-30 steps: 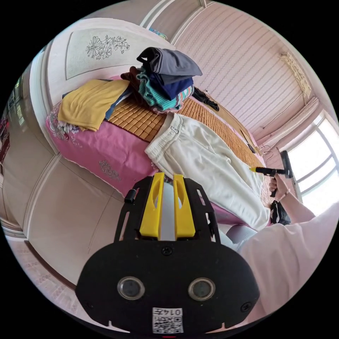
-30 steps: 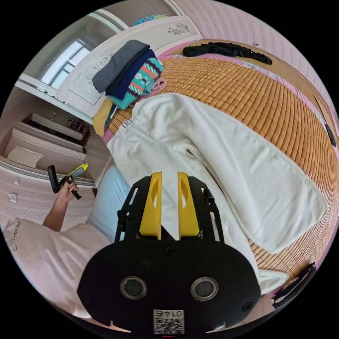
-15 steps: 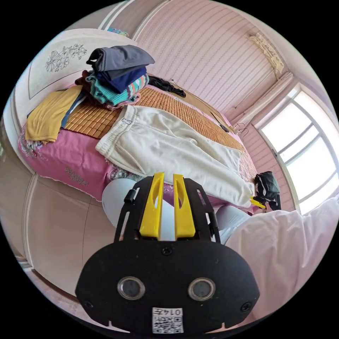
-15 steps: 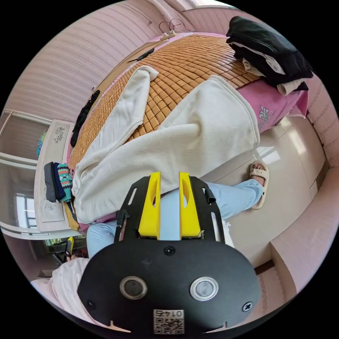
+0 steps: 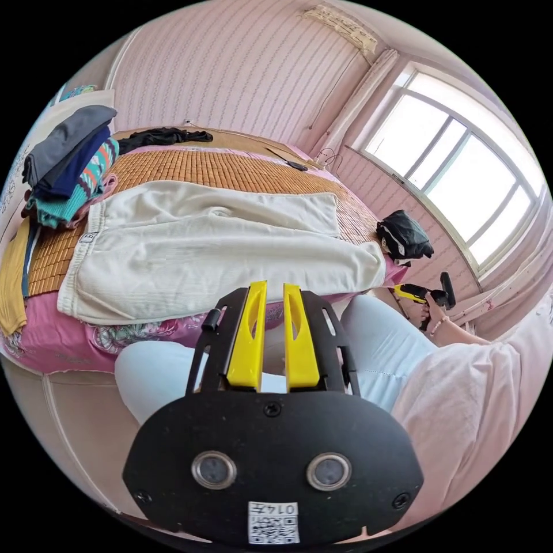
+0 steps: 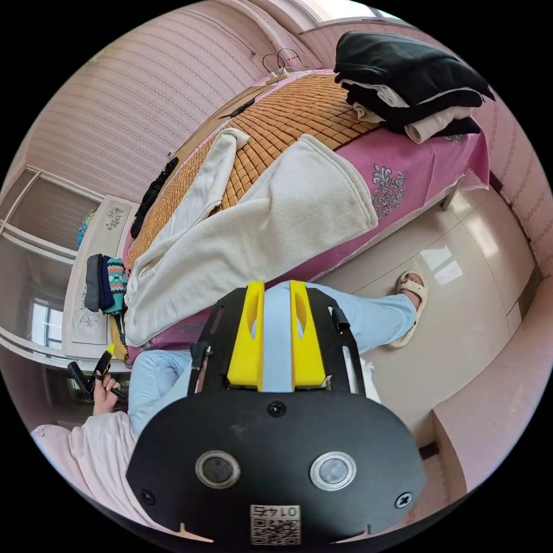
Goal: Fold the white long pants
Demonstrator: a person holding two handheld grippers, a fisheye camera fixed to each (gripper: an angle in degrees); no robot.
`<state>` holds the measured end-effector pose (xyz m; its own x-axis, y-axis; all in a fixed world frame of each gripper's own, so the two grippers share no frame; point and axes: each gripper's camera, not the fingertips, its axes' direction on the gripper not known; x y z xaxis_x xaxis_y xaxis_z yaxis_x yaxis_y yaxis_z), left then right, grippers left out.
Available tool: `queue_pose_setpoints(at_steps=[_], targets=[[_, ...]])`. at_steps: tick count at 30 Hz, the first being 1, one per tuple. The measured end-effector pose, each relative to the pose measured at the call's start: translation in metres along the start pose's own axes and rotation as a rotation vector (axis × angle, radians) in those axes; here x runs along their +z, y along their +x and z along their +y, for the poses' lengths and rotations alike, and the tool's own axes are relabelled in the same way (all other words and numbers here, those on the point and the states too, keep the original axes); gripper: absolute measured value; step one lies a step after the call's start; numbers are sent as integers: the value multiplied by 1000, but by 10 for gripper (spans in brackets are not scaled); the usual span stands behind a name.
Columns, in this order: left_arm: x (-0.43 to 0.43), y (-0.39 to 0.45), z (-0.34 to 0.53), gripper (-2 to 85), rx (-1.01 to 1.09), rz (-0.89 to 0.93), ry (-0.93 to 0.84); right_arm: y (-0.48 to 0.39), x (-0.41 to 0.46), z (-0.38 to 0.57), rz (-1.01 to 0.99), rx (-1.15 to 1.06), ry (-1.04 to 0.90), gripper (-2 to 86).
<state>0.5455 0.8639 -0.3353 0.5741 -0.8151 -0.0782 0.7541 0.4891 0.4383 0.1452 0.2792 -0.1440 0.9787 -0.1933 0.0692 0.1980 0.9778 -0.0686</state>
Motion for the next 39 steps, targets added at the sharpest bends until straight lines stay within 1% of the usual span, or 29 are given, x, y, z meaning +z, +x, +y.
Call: queue_pose_setpoints(at_steps=[4,8,11,17,19,21,24,25,26,28,30,32,34,36,39], targets=[[19,19,-21,62,68,-17,-24,-8,-35,-5,-25,-73,36,69],[40,34,-46,65,130,-65,-33,-20,-47,-23,-28,-132,44,66],[68,44,-75,66,180,-72,-46,-38,-43,-51,-44,-184,31,65],[152,88,-156,92,385,-101,-107,-93,-5,-126,-34,-308,-12,80],[195,106,-186,100,475,-137,-153,-115,16,-163,6,-344,-32,92],[227,113,-205,108,523,-169,-206,-132,32,-194,47,-373,-36,105],[273,112,-225,110,532,-179,-321,-156,62,-246,114,-412,-55,118],[290,110,-227,109,535,-191,-380,-162,72,-266,126,-402,-57,121],[297,109,-227,108,537,-190,-400,-164,77,-275,128,-392,-56,124],[302,106,-230,92,550,-165,-353,-172,93,-307,144,-349,-22,132],[303,101,-236,44,525,-119,-353,-177,105,-325,152,-316,-2,129],[303,98,-241,8,497,-91,-354,-181,114,-339,85,-294,-9,99],[297,97,-245,-3,494,-68,-324,-187,119,-350,82,-284,-44,59],[288,96,-249,-6,492,-52,-288,-194,105,-351,41,-317,-18,30],[262,95,-261,-9,473,-25,-191,-215,60,-359,-23,-412,-11,11]])
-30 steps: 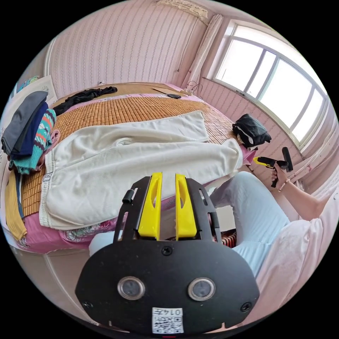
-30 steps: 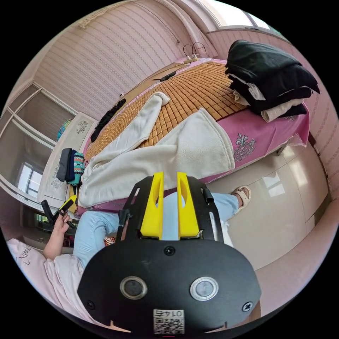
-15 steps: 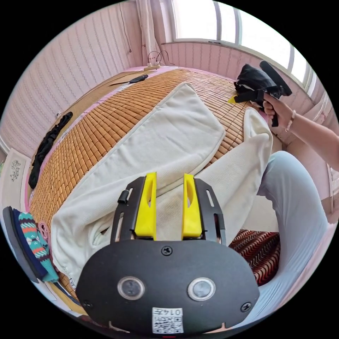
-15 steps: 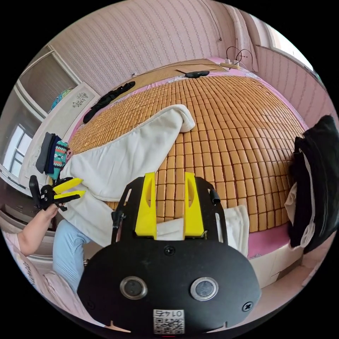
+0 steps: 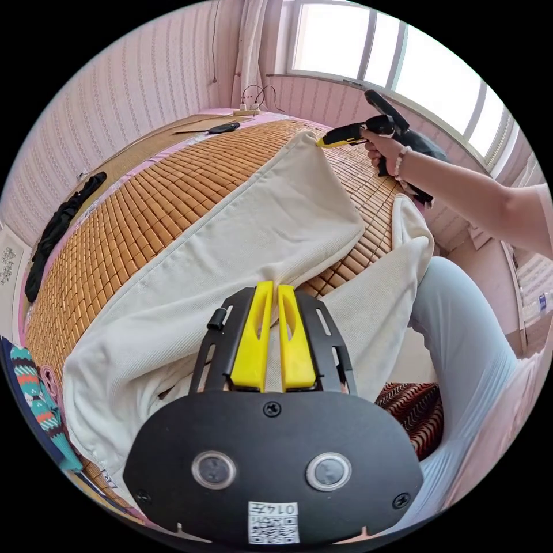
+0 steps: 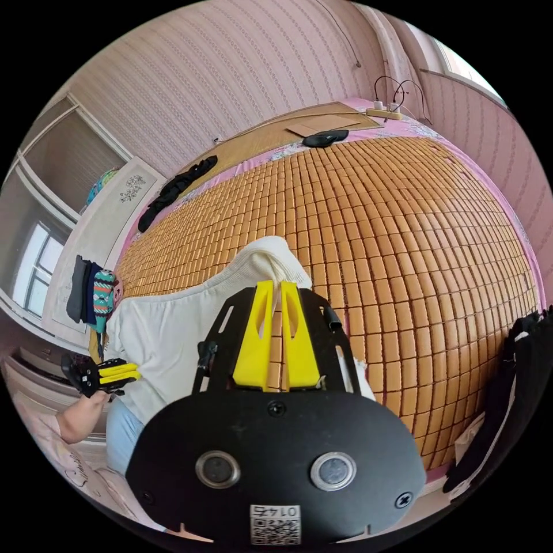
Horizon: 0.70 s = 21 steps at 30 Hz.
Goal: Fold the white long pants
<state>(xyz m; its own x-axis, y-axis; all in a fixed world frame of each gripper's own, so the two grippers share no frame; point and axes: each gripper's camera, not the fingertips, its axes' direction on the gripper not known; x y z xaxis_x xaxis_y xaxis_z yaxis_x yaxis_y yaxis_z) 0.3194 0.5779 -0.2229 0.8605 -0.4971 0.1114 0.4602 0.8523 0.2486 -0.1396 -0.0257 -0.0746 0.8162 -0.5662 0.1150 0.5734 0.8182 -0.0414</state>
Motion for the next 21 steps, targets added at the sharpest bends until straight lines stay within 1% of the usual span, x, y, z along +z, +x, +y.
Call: queue_pose_setpoints(at_steps=[3,4,5,7,9,10,12,13,15,16,17,18,19,20,21], targets=[[-31,-11,-7,-9,-31,-7,126,-24,-51,-30,-10,-103,-50,0],[-40,-17,-10,-9,-45,-6,148,-33,-70,-42,13,-129,-59,-4],[-43,-20,-11,-9,-50,-14,158,-37,-80,-47,45,-136,-51,-5],[-50,-33,-13,-9,-63,-34,178,-49,-114,-65,170,-172,-29,-8],[-42,-40,-15,-8,-53,-2,156,-51,-118,-78,222,-197,-48,-8],[-30,-44,-16,-7,-53,26,123,-48,-112,-84,241,-184,-62,-7],[-4,-46,-16,-4,-77,13,51,-39,-92,-82,263,-156,-77,-4],[17,-45,-15,-2,-73,-5,-25,-31,-74,-75,255,-124,-97,-1],[44,-42,-11,0,-71,9,-117,-15,-39,-55,214,-73,-133,14],[54,-41,-7,1,-76,26,-128,-1,-12,-38,202,-9,-167,58],[56,-40,-5,1,-76,28,-122,7,3,-31,191,24,-191,80],[57,-39,-3,1,-79,20,-102,21,30,-18,167,83,-238,129],[57,-39,-3,1,-76,15,-96,34,53,-9,147,144,-293,154],[57,-39,-3,1,-76,15,-96,38,62,-6,130,164,-307,156],[57,-40,-4,1,-75,16,-96,39,63,-4,161,190,-260,138]])
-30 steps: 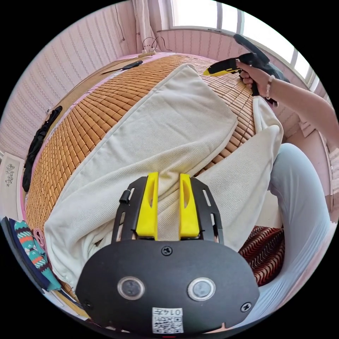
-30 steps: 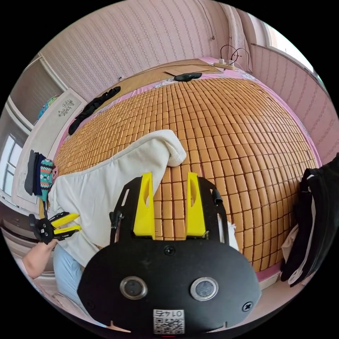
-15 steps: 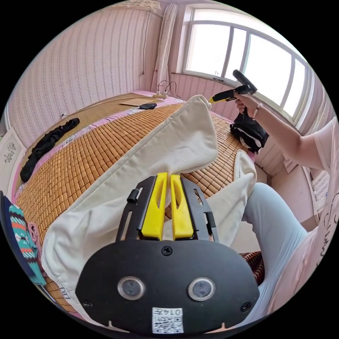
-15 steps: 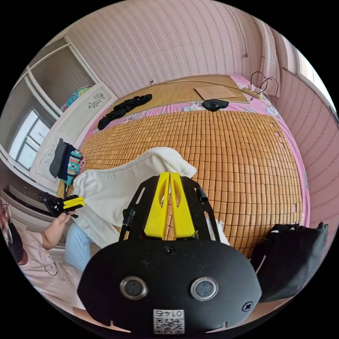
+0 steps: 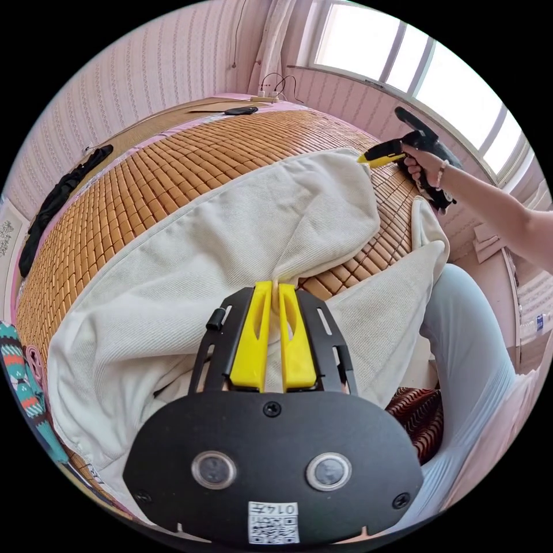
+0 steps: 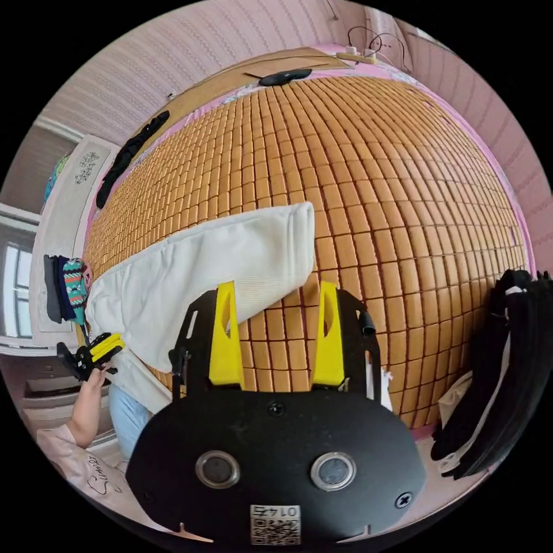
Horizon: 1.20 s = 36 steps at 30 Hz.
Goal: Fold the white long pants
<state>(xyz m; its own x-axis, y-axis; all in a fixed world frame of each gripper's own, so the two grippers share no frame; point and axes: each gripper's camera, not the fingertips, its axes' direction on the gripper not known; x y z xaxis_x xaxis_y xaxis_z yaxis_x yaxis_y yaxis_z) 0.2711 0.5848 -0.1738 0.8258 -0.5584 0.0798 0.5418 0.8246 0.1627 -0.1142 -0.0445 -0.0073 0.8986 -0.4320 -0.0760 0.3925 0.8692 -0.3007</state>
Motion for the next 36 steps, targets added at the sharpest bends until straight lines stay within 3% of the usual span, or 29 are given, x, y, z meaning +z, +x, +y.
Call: queue_pose_setpoints(at_steps=[3,7,9,14,21,26,30,33,36], targets=[[-12,2,-5,1,15,-26,46,-7,-32,-3,-47,-47,75,51],[-32,11,-13,8,79,-26,192,-23,-113,-30,-131,-183,113,48],[-20,12,-20,20,70,-27,145,-32,-131,-52,-104,-211,95,54],[-2,8,-26,55,6,68,98,-6,-83,-85,-11,-107,-52,88],[-25,26,-9,63,102,94,63,17,-43,34,119,-127,-138,149],[13,38,1,88,97,132,-84,47,-22,98,111,-50,-195,112],[20,54,8,70,170,60,-81,64,-50,123,31,0,-72,32],[11,54,8,4,135,67,-65,67,-88,136,7,27,40,18],[-18,56,10,-7,128,19,36,65,-122,138,36,28,107,12]])
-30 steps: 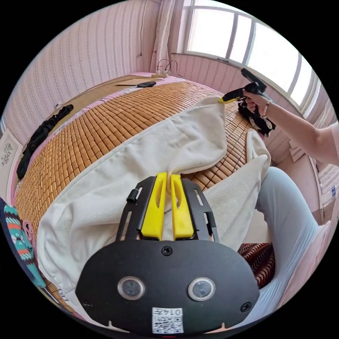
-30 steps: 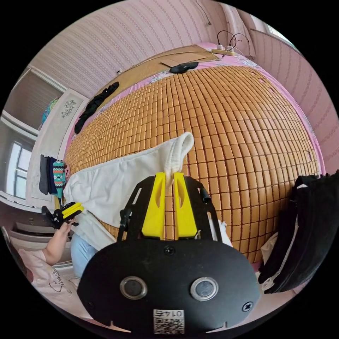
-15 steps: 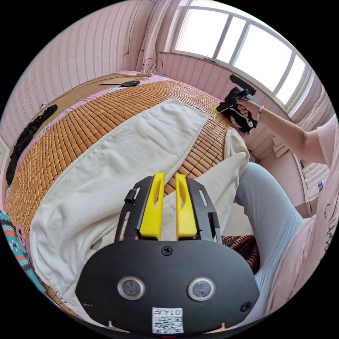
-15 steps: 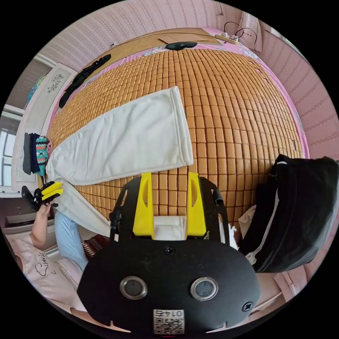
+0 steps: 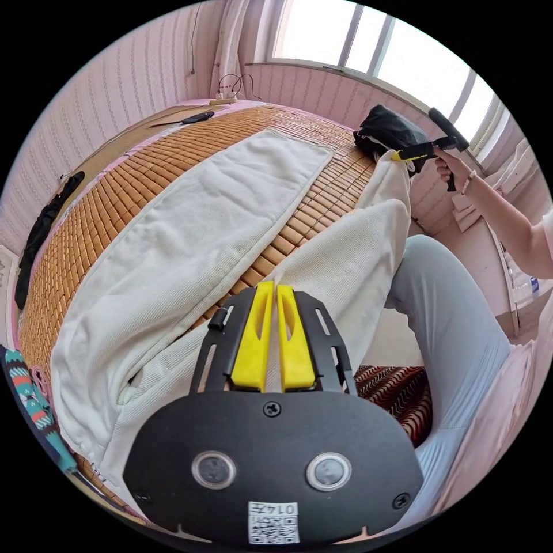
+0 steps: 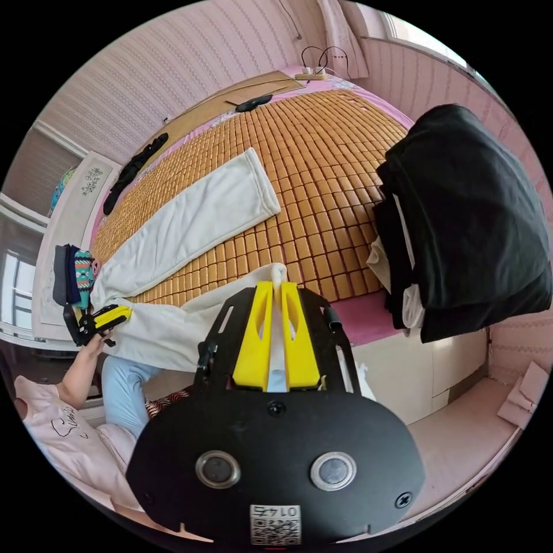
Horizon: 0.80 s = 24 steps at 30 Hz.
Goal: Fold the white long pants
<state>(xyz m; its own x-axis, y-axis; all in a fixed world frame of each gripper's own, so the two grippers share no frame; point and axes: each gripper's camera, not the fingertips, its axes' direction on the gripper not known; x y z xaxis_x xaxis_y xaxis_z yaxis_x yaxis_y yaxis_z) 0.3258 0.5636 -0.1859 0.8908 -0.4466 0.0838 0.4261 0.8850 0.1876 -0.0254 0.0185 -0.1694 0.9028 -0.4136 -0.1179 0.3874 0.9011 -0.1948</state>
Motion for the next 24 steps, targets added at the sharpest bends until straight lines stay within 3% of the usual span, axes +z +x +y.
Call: queue_pose_setpoints(at_steps=[3,7,12,18,24], targets=[[-19,-6,2,-9,-37,-24,72,8,-5,-15,-43,27,25,10],[9,-15,3,-10,-65,-57,36,19,31,-33,-116,75,47,7],[32,-24,3,-10,-114,-40,-43,16,62,-23,-32,85,24,6],[-3,-25,6,-10,-126,-4,38,15,23,-10,-77,80,154,9],[40,-37,14,-7,-168,-28,-43,1,81,-52,-21,76,-9,20]])
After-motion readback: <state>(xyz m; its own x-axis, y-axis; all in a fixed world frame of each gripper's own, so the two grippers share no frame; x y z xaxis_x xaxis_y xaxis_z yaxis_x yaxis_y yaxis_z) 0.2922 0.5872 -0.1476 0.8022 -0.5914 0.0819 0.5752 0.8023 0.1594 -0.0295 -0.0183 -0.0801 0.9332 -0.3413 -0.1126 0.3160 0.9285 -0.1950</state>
